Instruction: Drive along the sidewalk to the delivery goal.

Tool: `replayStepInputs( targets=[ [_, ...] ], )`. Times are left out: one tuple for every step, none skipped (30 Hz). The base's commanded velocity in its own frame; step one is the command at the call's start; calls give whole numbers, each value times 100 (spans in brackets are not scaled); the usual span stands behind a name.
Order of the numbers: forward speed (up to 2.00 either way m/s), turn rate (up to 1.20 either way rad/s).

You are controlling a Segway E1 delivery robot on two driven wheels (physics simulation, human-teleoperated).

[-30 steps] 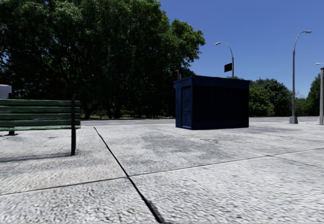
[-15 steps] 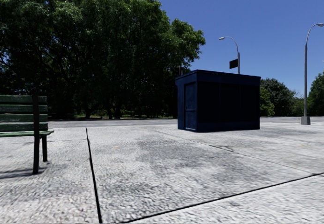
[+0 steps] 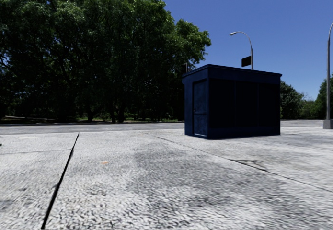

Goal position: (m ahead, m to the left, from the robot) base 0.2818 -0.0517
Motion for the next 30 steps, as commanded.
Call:
replayStepInputs(
  targets=[
    [173, 0],
    [164, 0],
    [160, 0],
    [160, 0],
    [159, 0],
    [152, 0],
    [140, 0],
    [140, 0],
    [122, 0],
    [43, 0],
    [0, 0],
    [0, 0],
    [0, 0],
    [0, 0],
    [0, 0],
    [0, 0],
    [0, 0],
    [0, 0],
    [0, 0],
    [0, 0],
    [0, 0],
    [0, 0],
    [0, 0],
    [0, 0],
    [0, 0],
    [0, 0],
    [0, 0],
    [0, 0],
    [0, 0],
    [0, 0]
  ],
)
